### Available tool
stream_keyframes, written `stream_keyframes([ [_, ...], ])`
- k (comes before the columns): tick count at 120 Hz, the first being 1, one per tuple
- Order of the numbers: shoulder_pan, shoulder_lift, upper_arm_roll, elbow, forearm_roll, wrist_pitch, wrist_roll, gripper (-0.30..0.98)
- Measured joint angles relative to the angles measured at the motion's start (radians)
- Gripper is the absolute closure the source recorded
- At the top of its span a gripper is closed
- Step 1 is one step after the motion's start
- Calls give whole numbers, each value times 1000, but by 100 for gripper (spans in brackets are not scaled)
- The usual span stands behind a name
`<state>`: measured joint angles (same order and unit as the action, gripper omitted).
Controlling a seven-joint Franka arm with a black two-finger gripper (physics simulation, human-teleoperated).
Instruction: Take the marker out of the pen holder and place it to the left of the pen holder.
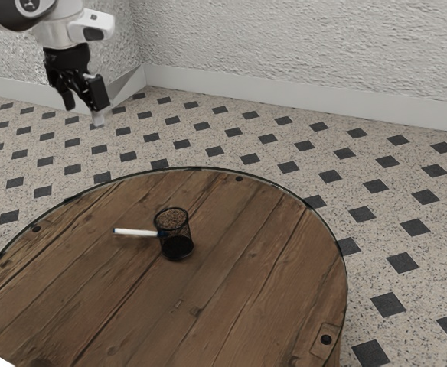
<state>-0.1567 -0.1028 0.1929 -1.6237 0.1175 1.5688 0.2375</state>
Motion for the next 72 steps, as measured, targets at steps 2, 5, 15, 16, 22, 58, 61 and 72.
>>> stream_keyframes([
  [2,2,-3,1,0,0,-1,0,0],
  [5,6,-13,0,-2,0,-2,1,0],
  [15,8,-43,-4,-6,1,-8,3,0],
  [16,8,-45,-4,-6,1,-9,3,0],
  [22,6,-58,-6,-7,2,-17,4,0],
  [58,7,-64,-7,-13,7,-40,7,0],
  [61,7,-64,-7,-13,8,-41,7,0],
  [72,7,-64,-7,-13,9,-43,8,0],
])
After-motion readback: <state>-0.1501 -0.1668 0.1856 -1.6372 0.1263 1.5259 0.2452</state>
